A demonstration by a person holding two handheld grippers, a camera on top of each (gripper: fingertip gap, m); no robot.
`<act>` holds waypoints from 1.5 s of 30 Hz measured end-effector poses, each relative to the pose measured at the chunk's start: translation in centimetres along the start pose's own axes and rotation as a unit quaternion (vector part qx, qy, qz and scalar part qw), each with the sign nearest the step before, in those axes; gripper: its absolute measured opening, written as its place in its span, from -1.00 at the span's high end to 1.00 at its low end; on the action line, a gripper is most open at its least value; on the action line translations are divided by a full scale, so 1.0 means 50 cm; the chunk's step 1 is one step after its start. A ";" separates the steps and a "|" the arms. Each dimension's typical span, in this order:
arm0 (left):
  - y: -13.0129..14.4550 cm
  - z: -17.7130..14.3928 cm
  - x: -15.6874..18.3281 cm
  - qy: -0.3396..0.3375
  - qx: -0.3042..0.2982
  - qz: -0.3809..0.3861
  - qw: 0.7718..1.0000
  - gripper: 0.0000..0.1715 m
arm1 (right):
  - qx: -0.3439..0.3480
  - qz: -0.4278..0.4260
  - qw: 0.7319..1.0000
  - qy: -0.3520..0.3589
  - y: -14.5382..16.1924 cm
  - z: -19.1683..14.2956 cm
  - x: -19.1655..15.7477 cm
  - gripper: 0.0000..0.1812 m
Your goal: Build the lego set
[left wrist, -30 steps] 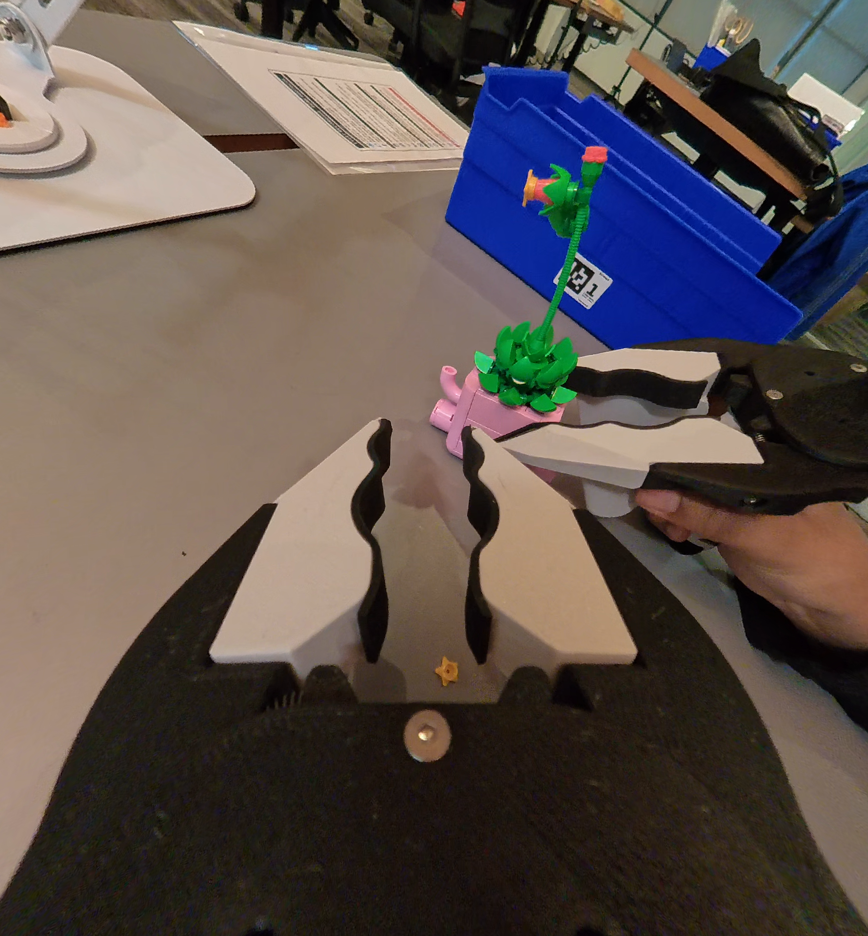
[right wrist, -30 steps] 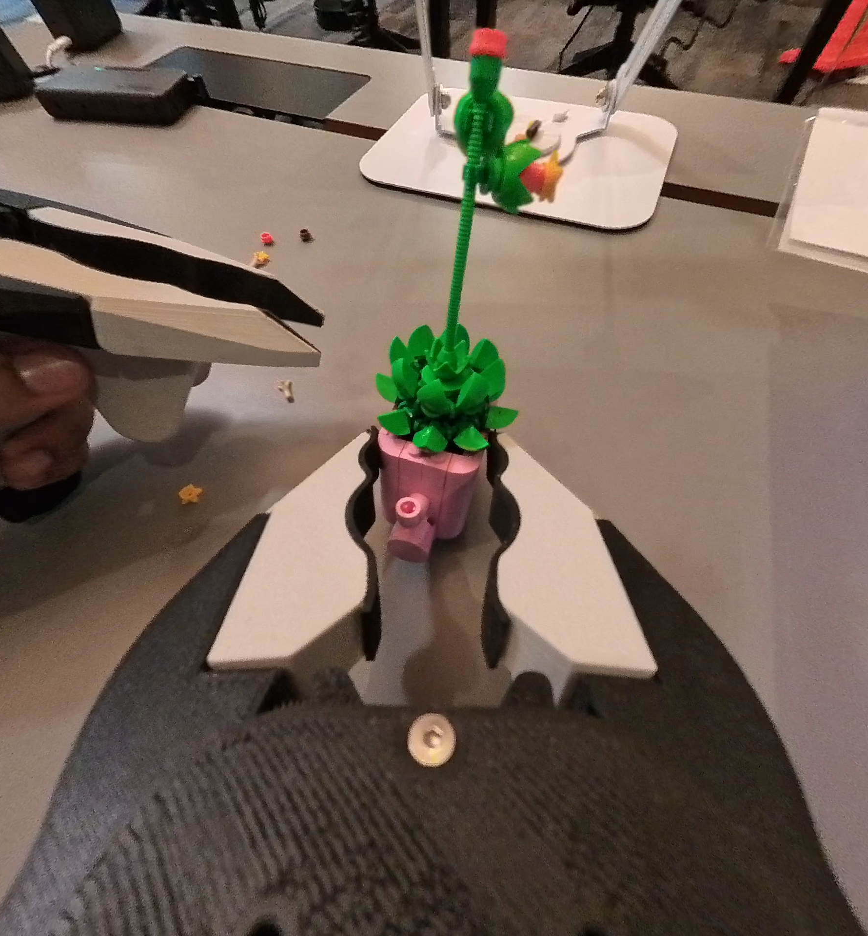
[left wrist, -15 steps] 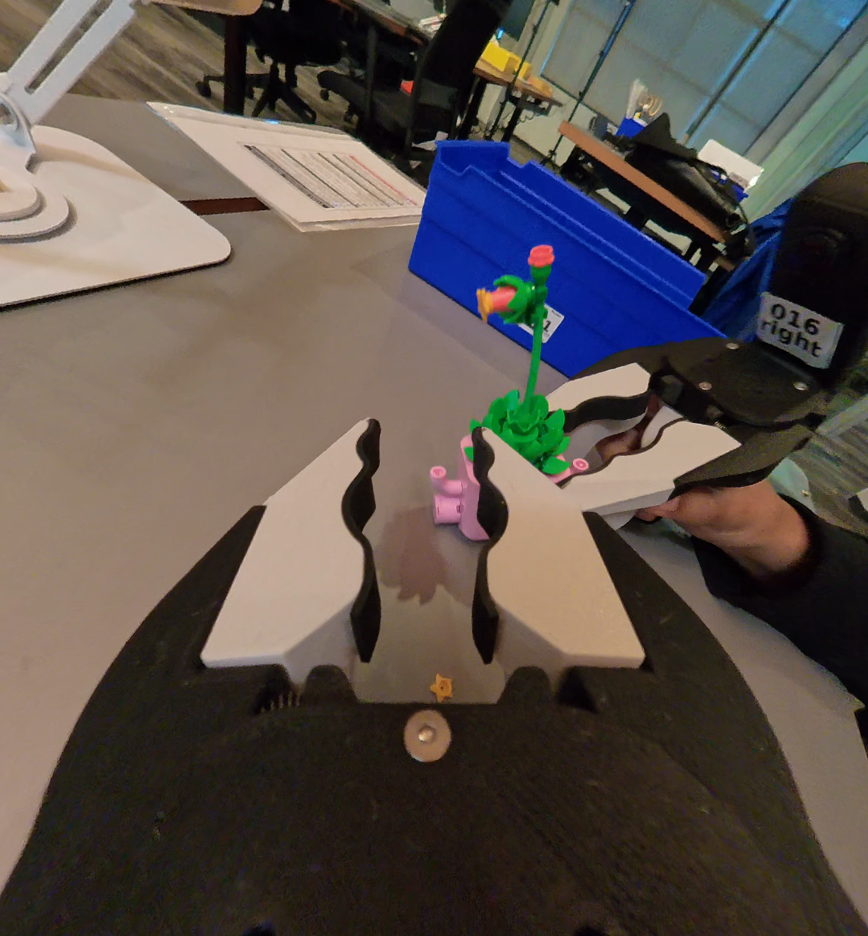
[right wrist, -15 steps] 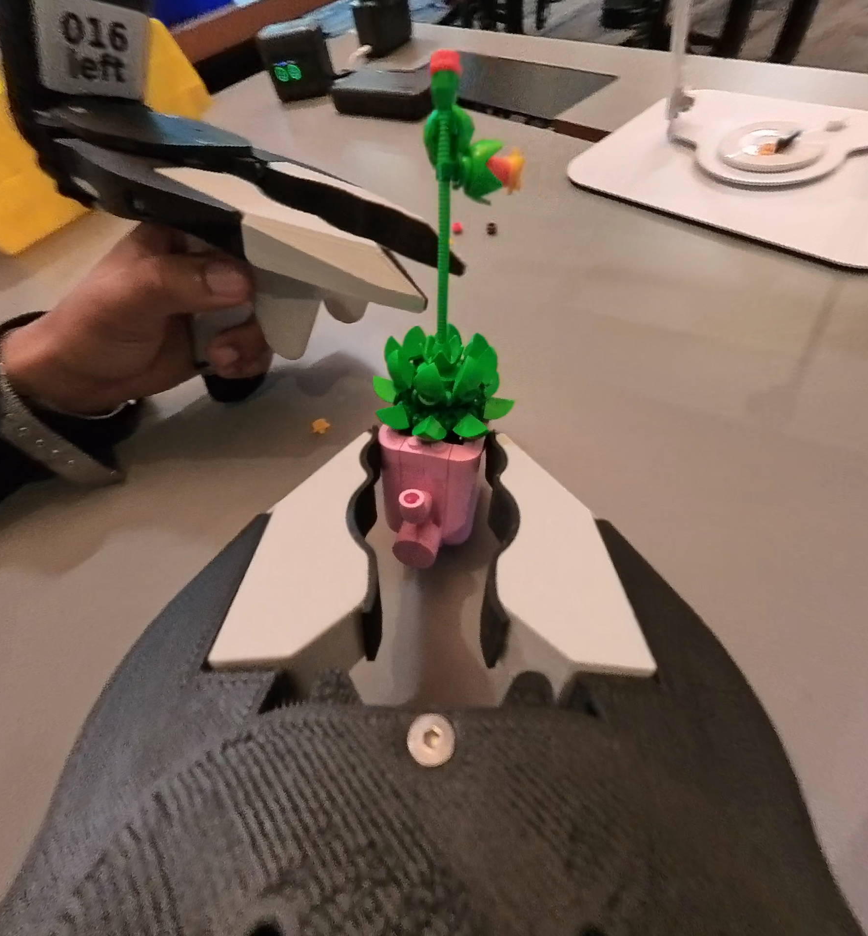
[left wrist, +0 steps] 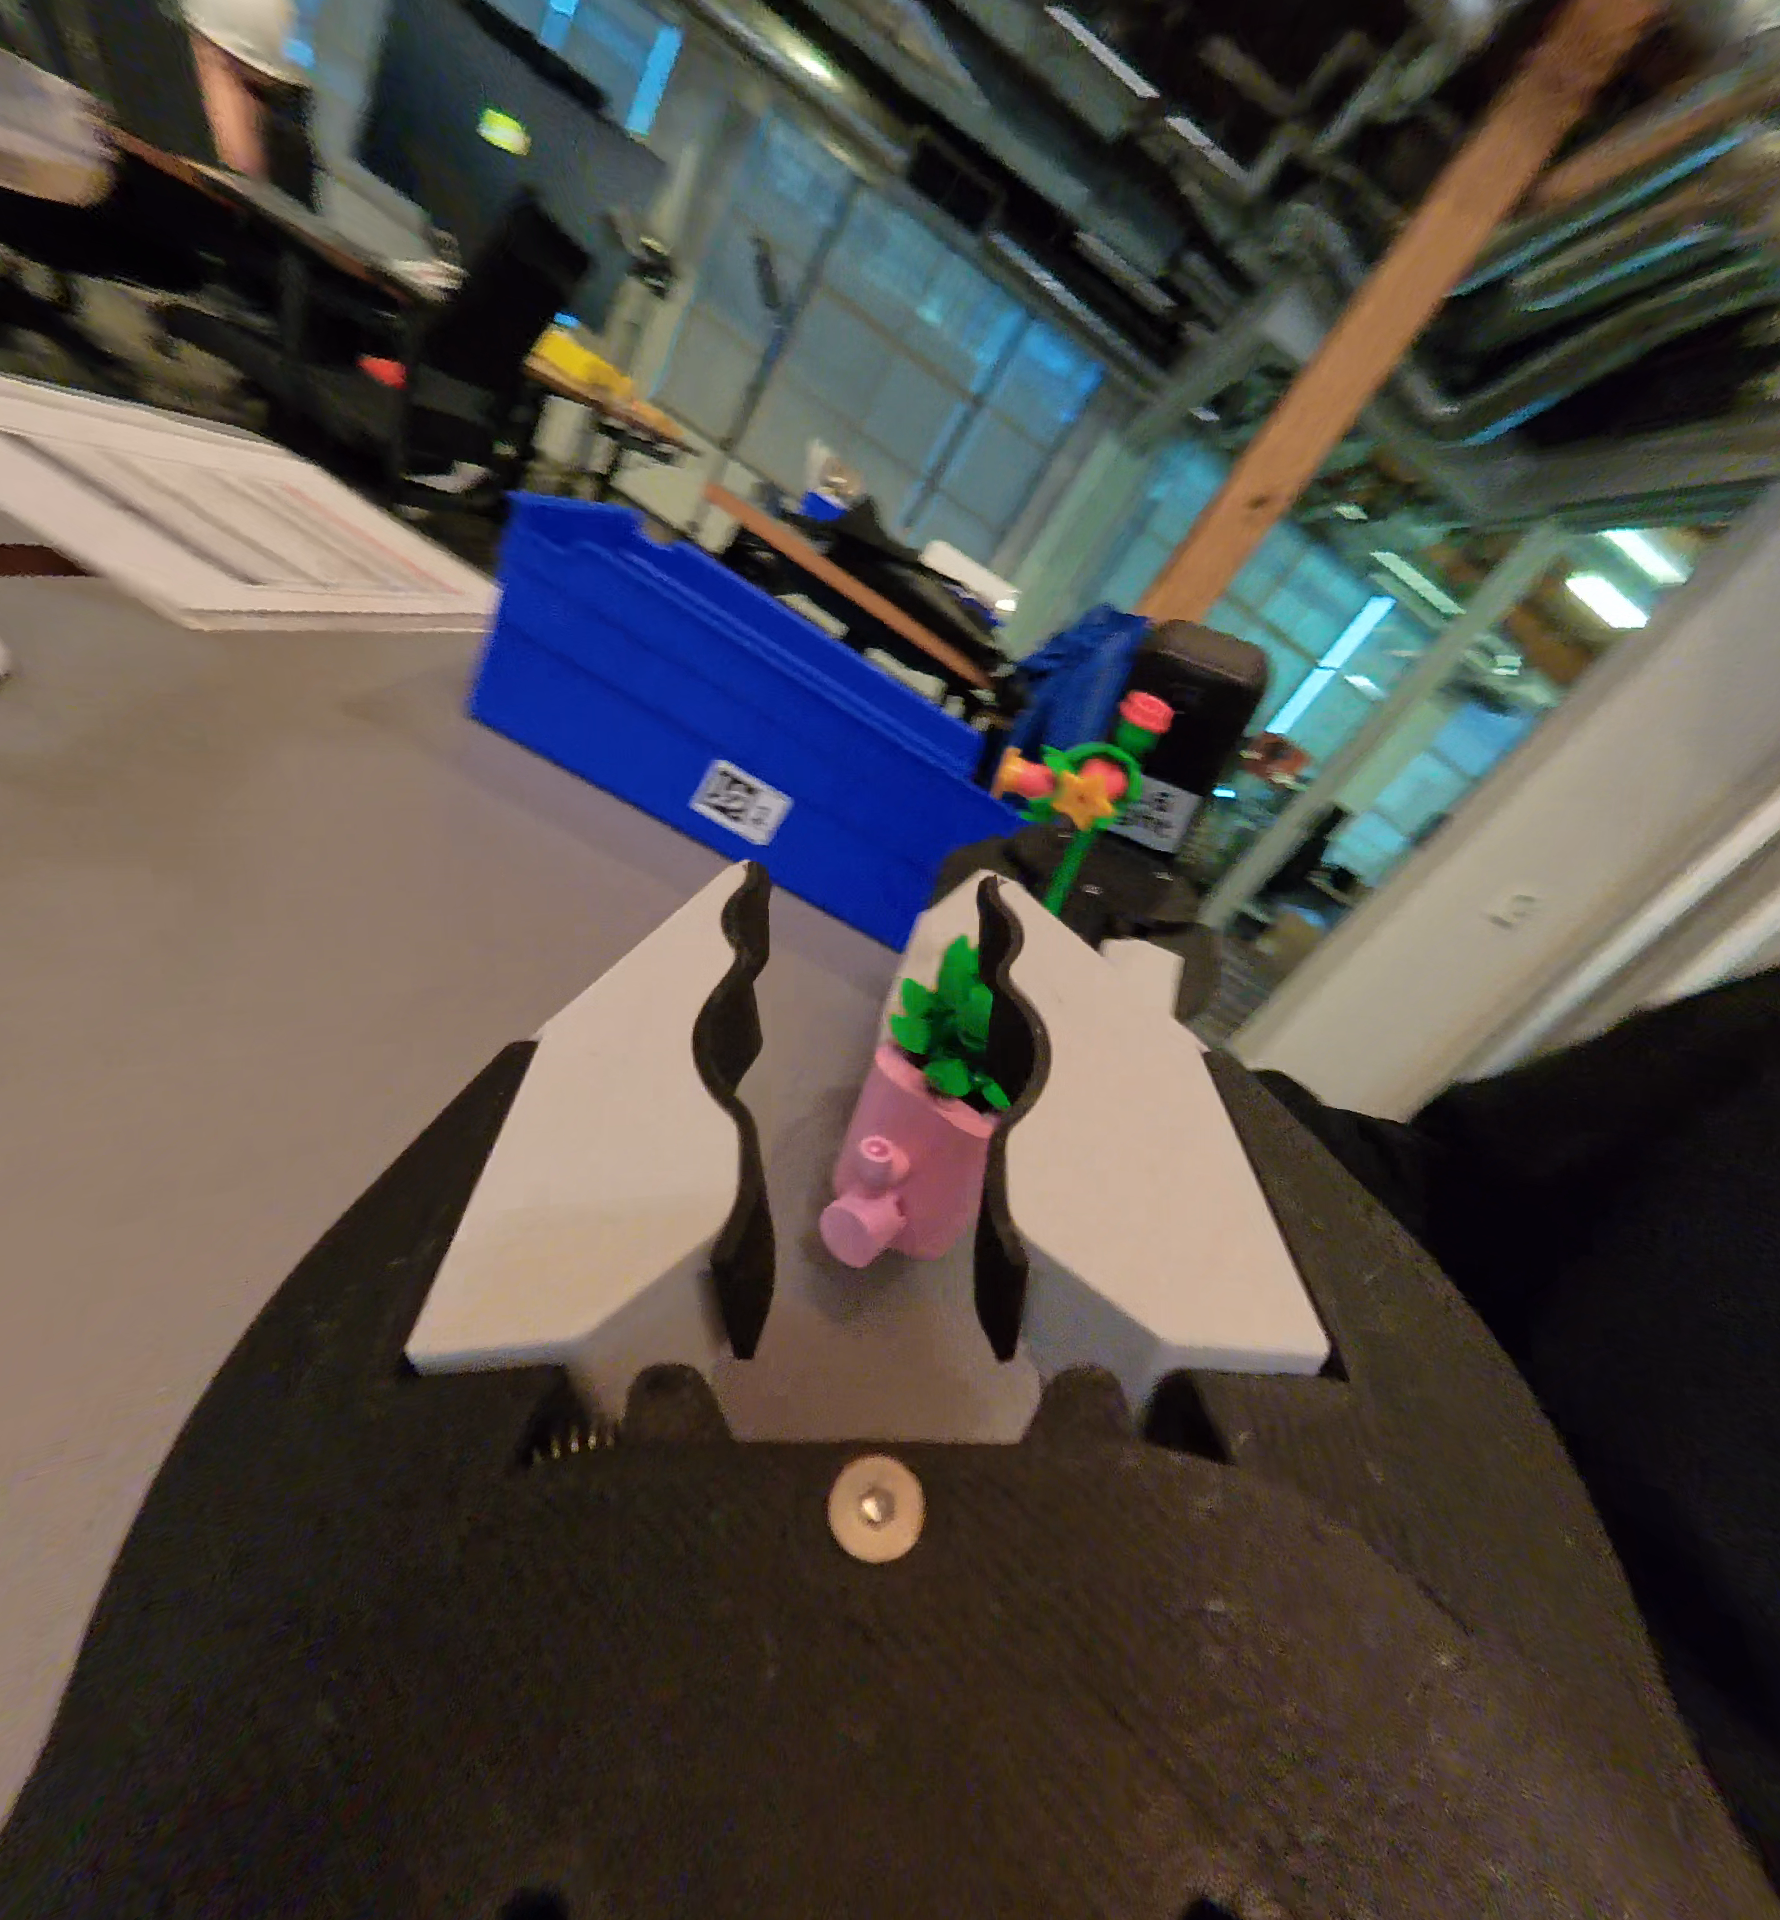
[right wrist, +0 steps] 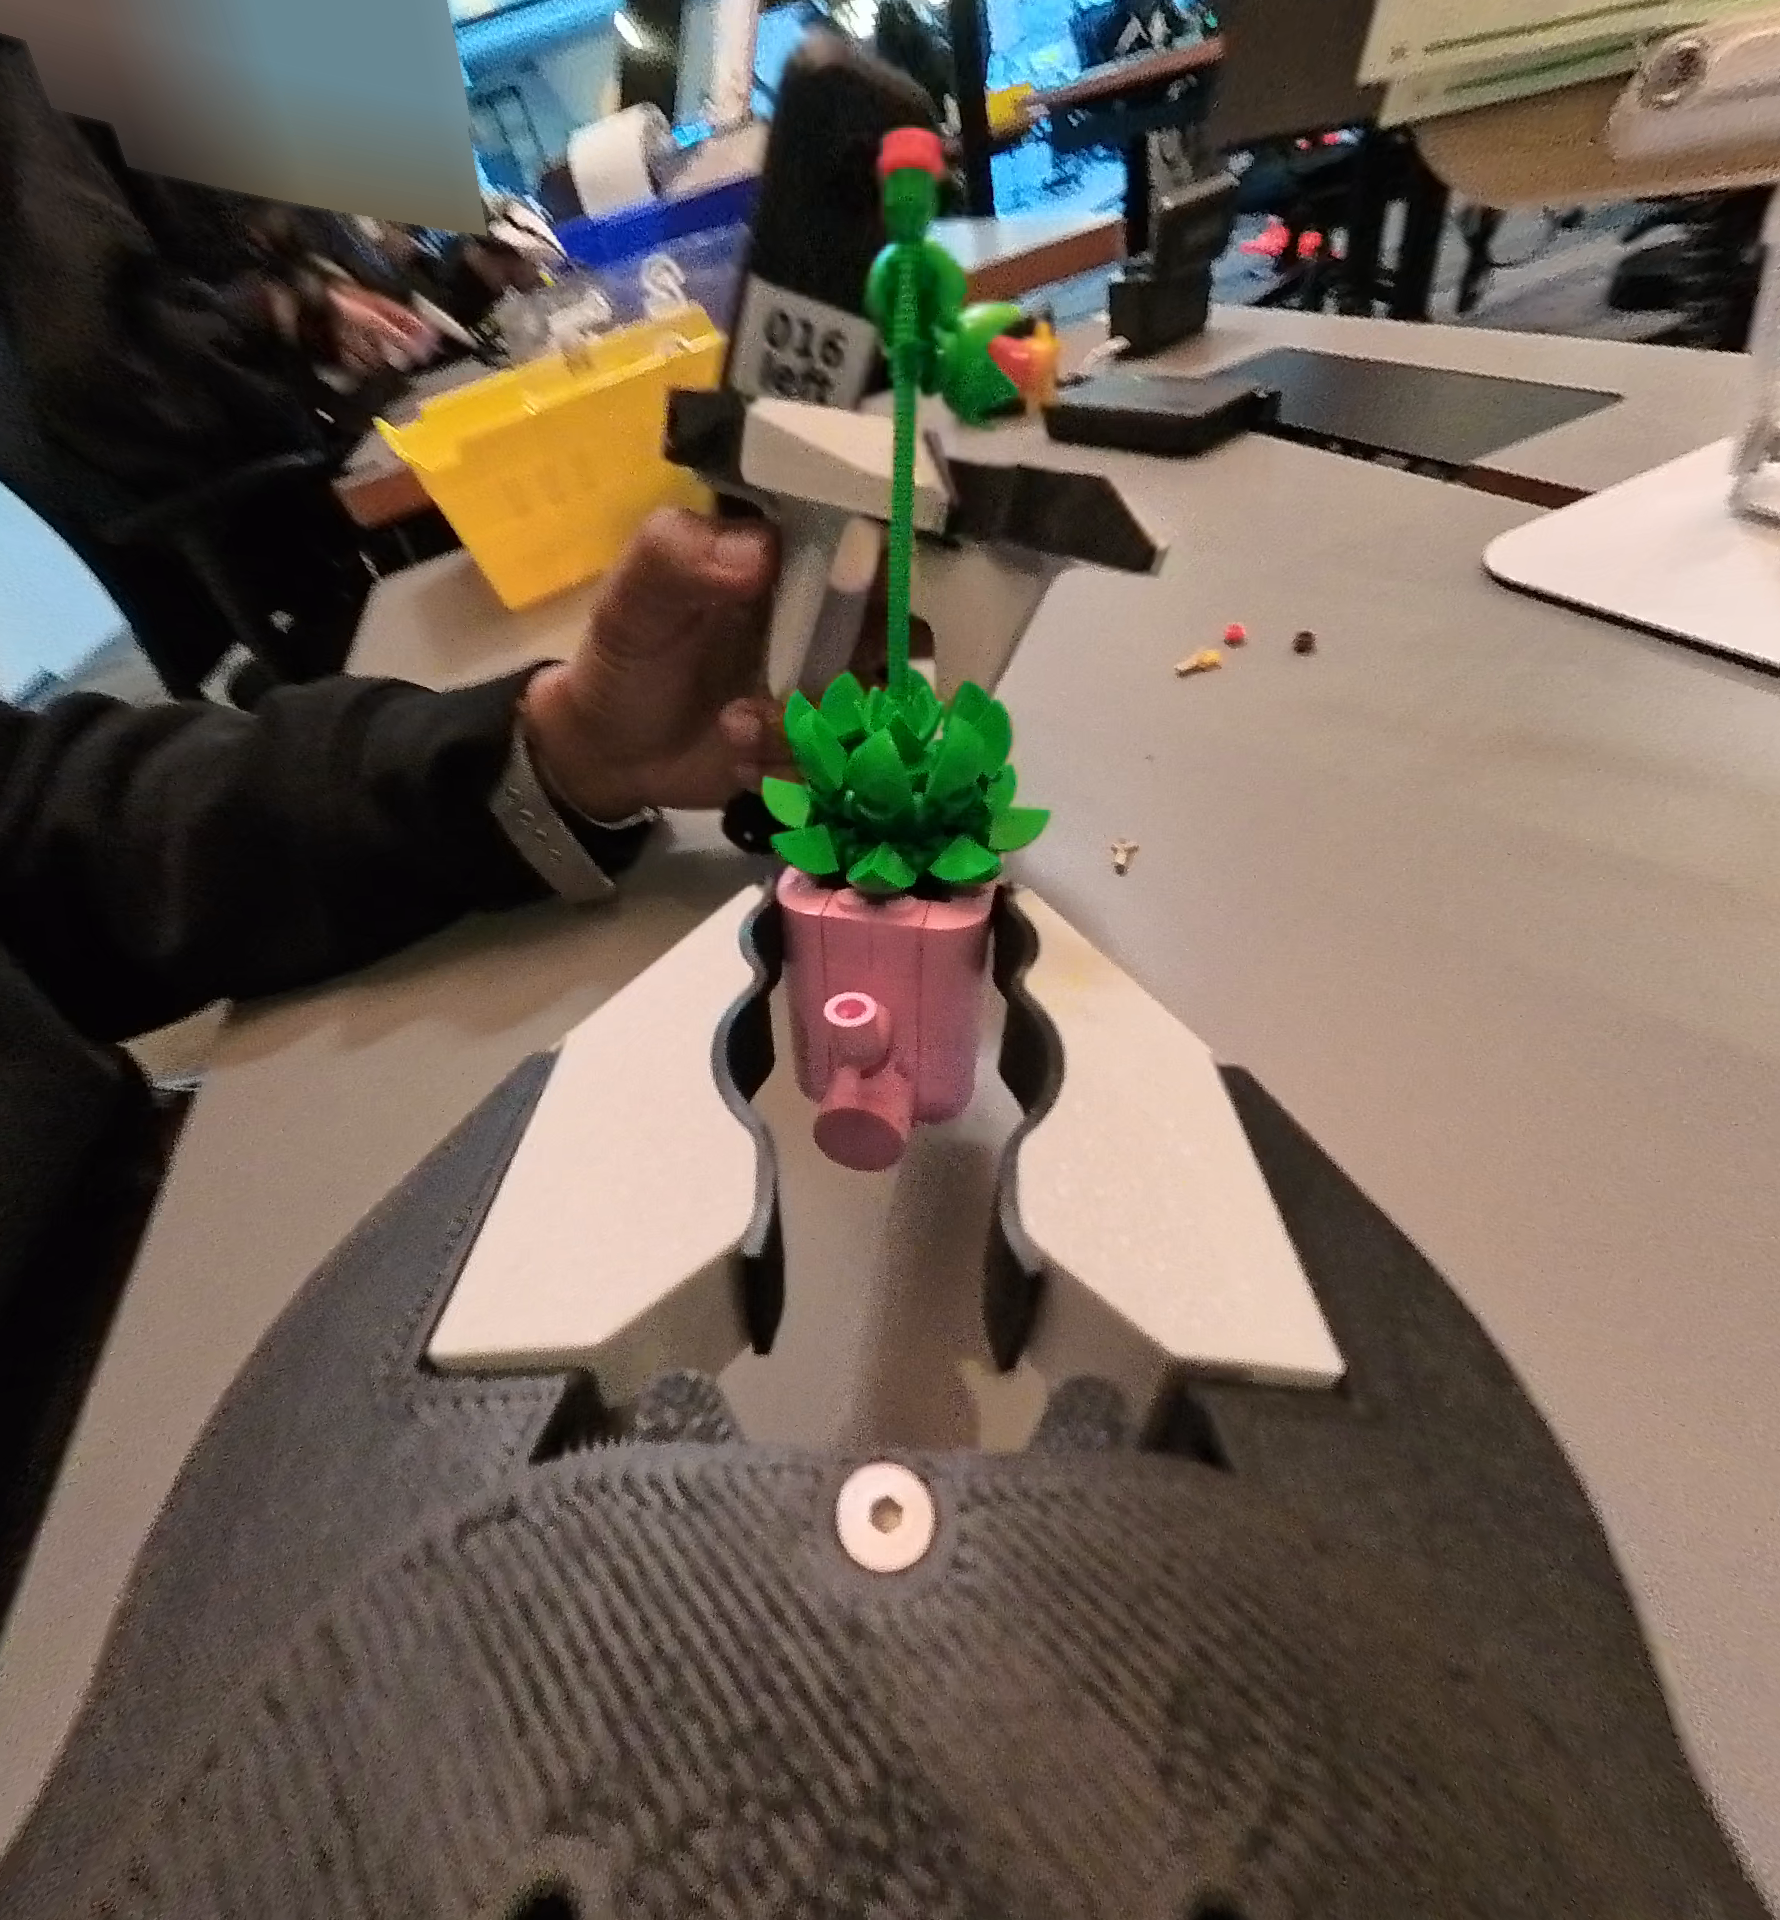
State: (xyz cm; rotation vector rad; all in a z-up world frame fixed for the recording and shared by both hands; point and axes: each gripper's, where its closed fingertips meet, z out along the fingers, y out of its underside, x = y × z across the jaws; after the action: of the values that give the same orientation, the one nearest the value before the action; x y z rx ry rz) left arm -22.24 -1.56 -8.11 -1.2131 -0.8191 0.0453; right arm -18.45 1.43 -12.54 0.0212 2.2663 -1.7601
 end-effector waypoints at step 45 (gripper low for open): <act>0.058 -0.013 0.142 0.190 -0.117 0.031 0.974 1.00 | 0.052 0.066 0.984 -0.156 -0.028 -0.004 -0.085 0.58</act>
State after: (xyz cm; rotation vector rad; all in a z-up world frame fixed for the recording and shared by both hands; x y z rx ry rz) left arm -15.67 2.20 -6.83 -1.4130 -0.4581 -0.2325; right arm -14.67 1.91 -10.21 -0.0767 1.9088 -1.6784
